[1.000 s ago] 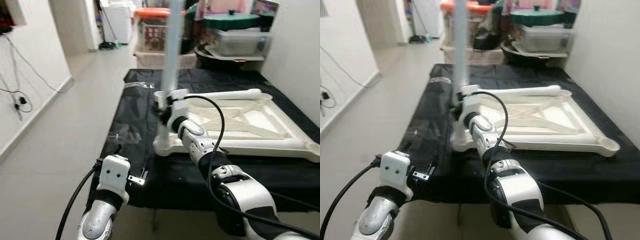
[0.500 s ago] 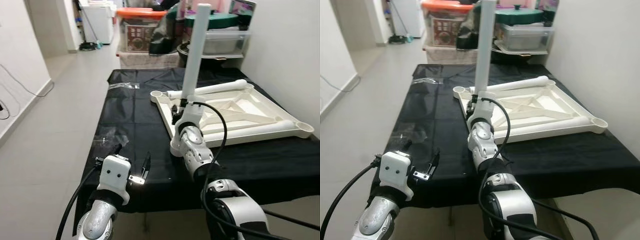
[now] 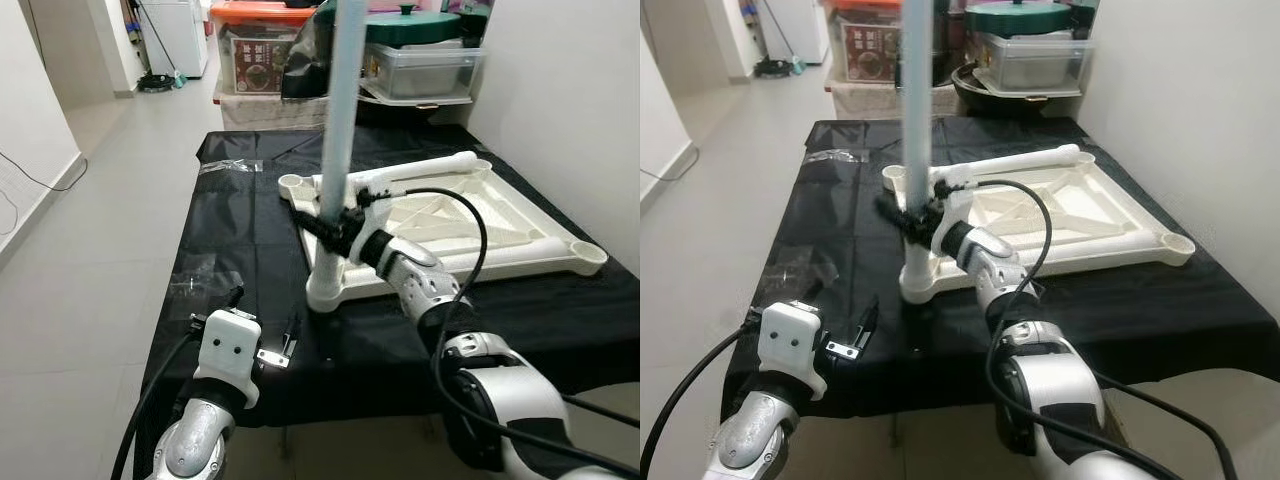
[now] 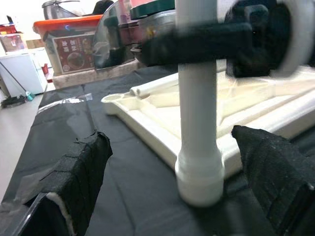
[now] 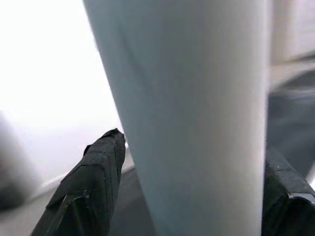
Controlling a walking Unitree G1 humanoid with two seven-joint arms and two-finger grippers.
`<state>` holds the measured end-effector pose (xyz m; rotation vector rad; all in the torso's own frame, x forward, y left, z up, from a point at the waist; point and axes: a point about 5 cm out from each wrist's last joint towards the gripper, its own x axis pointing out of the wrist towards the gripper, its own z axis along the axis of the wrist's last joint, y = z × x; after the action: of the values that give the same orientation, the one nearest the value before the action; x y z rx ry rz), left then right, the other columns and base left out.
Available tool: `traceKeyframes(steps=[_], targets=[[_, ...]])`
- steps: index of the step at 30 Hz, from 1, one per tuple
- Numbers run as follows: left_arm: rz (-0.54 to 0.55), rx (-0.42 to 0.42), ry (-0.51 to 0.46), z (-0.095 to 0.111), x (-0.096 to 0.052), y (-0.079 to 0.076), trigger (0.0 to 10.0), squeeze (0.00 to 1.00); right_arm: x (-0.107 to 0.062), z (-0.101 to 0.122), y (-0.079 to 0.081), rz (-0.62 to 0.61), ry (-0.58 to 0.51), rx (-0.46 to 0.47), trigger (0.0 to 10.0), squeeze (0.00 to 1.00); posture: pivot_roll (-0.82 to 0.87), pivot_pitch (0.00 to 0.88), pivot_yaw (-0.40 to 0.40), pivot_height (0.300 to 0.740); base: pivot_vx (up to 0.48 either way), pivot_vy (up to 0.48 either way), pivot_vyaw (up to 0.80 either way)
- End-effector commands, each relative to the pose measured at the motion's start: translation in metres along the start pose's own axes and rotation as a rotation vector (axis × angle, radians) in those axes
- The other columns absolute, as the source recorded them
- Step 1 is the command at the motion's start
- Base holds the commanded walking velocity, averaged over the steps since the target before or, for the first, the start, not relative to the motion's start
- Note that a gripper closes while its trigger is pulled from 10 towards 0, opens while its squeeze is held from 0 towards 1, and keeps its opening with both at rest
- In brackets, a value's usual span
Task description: Building children table
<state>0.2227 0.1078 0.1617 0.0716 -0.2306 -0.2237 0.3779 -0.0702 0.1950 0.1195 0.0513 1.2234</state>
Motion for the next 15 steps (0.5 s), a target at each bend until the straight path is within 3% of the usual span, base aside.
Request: traceKeyframes(steps=[1, 7, 8, 11, 13, 15], targets=[[-0.006, 0.002, 0.019, -0.005, 0.000, 0.001, 10.0, 0.00, 0.008, -0.011, 0.011, 0.140, 0.065, 0.039, 10.0, 0.00, 0.02, 0.000, -0.026, 0.740, 0.000, 0.000, 0.00], [0.001, 0.003, 0.016, -0.005, 0.000, 0.003, 10.0, 0.00, 0.014, -0.009, 0.016, 0.227, 0.080, 0.055, 10.0, 0.00, 0.04, 0.000, -0.040, 0.740, 0.000, 0.000, 0.00], [0.002, 0.006, 0.017, -0.005, 0.000, 0.003, 10.0, 0.00, 0.016, -0.008, 0.018, 0.227, 0.076, 0.031, 0.0, 0.00, 0.03, 0.000, -0.040, 0.740, 0.000, 0.000, 0.00], [0.001, 0.005, 0.017, -0.005, 0.000, 0.003, 10.0, 0.00, 0.018, -0.008, 0.019, 0.224, 0.061, 0.025, 0.0, 0.00, 0.03, 0.000, -0.040, 0.740, 0.000, 0.000, 0.00], [-0.001, 0.001, 0.017, -0.005, 0.001, 0.002, 10.0, 0.00, 0.022, -0.006, 0.015, 0.115, 0.012, 0.011, 0.0, 0.00, 0.03, 0.000, -0.040, 0.740, 0.000, 0.000, 0.00], [-0.001, 0.000, 0.017, -0.005, 0.001, 0.001, 10.0, 0.00, 0.022, -0.006, 0.014, 0.091, 0.005, 0.010, 0.0, 0.00, 0.03, 0.000, -0.039, 0.740, 0.000, 0.000, 0.00]])
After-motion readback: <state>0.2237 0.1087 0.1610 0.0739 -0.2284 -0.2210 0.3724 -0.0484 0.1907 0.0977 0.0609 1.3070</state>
